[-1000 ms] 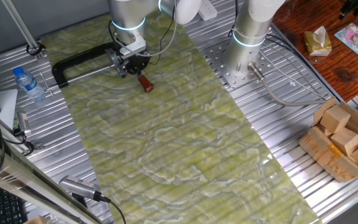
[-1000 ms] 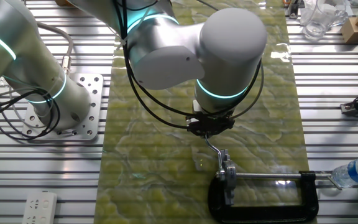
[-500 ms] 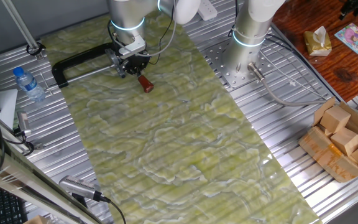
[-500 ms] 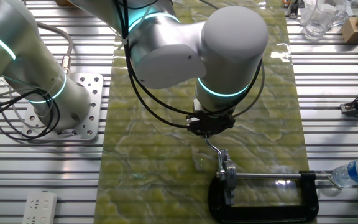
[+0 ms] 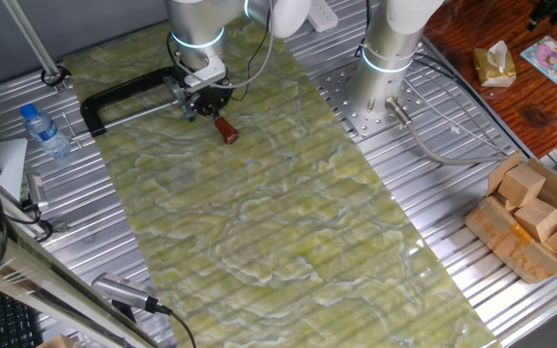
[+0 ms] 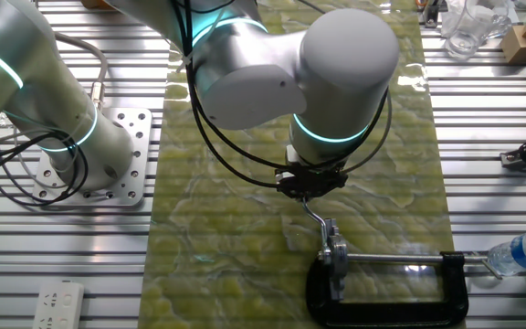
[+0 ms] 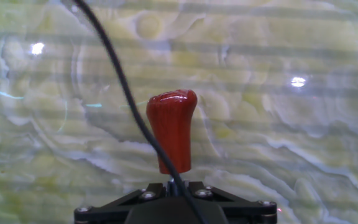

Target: Pull up the lever

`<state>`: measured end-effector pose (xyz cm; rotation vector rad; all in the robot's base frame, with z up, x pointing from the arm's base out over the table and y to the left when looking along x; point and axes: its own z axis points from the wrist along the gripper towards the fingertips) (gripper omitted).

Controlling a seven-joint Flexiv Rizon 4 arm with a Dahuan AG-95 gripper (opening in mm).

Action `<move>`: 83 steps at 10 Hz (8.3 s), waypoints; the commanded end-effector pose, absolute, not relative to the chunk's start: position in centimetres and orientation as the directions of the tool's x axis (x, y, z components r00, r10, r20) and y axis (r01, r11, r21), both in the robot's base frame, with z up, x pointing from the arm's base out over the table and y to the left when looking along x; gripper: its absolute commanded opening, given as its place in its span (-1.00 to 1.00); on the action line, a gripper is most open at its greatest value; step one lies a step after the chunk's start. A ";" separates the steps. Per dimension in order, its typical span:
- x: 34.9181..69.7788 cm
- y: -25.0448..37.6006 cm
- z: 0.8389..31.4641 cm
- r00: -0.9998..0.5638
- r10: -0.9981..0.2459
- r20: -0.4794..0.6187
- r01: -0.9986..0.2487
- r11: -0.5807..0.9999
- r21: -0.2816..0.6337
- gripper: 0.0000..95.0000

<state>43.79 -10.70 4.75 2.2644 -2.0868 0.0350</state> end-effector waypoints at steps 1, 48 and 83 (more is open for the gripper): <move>43.8 -10.5 11.0 0.081 -0.994 0.070 -0.996 -0.079 0.029 -1.00; 43.7 -12.0 15.7 0.150 -0.988 0.045 -0.989 -0.150 0.012 -1.00; 43.4 -13.2 15.9 0.152 -0.986 0.063 -0.988 -0.152 0.004 -1.00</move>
